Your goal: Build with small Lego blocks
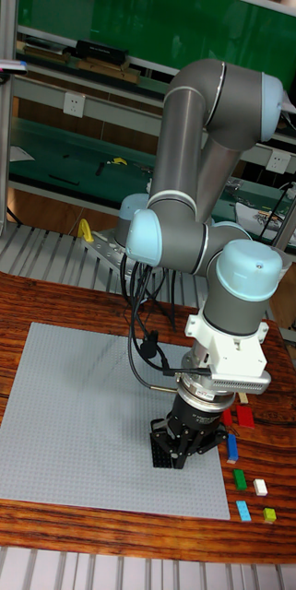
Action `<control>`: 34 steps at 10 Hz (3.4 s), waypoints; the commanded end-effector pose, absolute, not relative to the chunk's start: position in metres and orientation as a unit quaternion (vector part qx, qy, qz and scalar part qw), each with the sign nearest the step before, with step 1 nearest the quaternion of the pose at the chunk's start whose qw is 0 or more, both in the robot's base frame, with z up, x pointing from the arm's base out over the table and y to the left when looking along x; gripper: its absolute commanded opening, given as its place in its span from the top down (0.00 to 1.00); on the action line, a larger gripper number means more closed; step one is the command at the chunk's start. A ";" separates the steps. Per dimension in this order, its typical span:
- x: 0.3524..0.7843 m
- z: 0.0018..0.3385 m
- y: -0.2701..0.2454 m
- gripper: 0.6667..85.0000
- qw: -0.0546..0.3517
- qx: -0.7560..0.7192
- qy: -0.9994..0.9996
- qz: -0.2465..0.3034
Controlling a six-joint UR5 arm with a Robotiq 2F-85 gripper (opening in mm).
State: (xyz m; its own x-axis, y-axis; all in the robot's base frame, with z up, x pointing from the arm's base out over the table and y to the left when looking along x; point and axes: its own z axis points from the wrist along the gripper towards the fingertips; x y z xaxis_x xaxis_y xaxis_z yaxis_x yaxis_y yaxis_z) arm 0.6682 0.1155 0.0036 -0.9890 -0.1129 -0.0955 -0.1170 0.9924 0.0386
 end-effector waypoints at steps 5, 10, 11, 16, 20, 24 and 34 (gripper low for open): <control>0.669 0.005 0.112 0.99 0.046 -0.064 0.997 0.026; 0.668 0.006 0.110 0.99 0.045 -0.064 0.997 0.025; 0.668 0.006 0.111 0.99 0.045 -0.064 0.997 0.026; 0.665 0.009 0.115 0.99 0.042 -0.059 0.997 0.026; 0.662 0.017 0.113 0.99 0.040 -0.064 0.997 0.019; 0.667 0.018 0.114 0.99 0.051 -0.073 0.996 0.020; 0.639 0.019 0.102 0.99 0.057 -0.095 0.993 0.032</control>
